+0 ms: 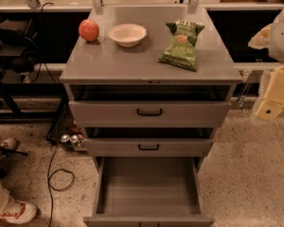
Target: Close bottom drawer
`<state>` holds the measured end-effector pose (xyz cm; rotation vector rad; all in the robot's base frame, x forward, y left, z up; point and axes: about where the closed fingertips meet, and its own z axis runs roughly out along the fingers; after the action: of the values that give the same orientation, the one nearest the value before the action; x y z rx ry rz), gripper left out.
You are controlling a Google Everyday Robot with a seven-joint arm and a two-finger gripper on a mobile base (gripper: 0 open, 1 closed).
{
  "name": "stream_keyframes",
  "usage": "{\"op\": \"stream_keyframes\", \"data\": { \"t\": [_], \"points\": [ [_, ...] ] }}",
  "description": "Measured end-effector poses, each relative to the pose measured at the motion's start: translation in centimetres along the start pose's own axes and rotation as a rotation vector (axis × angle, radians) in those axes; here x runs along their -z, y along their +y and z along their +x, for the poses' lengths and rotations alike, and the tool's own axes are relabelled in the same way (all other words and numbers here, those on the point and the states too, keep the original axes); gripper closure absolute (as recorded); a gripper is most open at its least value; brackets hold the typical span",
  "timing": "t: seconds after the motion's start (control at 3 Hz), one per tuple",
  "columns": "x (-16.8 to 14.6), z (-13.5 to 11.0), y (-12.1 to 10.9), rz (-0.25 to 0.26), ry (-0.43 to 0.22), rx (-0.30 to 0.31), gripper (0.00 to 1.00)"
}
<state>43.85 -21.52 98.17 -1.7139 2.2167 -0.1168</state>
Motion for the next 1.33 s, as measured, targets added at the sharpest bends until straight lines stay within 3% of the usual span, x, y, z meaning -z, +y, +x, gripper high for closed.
{"op": "stream_keyframes", "data": {
  "t": [0.33,0.67,1.0,1.33],
  "points": [
    [0.0,0.0,0.0,0.000,0.000,0.000,0.00],
    [-3.8,1.3,1.4,-0.065,0.006,-0.057,0.00],
    [-10.7,2.8,4.3,-0.175,0.012,-0.133,0.00],
    [-19.4,3.9,9.7,-0.339,0.055,-0.184,0.00]
  ]
}}
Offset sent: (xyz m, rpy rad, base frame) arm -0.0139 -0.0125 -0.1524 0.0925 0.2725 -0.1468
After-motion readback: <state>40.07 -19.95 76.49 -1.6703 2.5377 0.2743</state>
